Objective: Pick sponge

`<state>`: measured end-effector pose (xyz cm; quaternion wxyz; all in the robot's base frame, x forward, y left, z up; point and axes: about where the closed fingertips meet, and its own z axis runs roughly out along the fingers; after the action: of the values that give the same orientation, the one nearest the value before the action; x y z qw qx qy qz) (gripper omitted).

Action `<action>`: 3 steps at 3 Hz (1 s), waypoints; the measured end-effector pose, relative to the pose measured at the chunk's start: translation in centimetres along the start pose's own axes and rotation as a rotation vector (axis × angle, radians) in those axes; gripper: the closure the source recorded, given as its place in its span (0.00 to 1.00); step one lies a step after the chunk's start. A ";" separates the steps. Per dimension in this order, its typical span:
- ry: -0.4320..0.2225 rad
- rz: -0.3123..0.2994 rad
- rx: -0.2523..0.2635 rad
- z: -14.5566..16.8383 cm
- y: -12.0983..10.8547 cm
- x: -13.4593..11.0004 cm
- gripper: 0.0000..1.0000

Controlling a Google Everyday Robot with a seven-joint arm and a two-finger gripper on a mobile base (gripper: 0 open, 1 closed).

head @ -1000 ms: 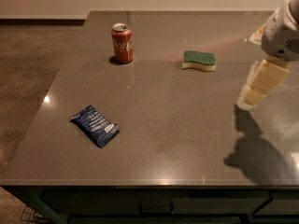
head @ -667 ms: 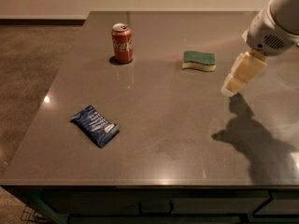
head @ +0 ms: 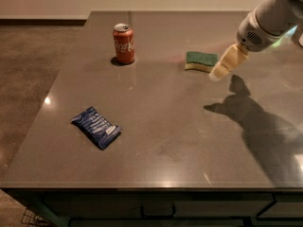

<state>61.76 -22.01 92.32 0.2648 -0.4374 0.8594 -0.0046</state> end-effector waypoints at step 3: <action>-0.046 0.207 -0.022 8.1 -5.0 -1.2 0.00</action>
Offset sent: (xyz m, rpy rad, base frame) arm 0.0933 -0.0095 -0.0569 0.1643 0.0380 -0.1910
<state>69.78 -22.39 87.12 0.2789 -0.3491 0.8936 0.0421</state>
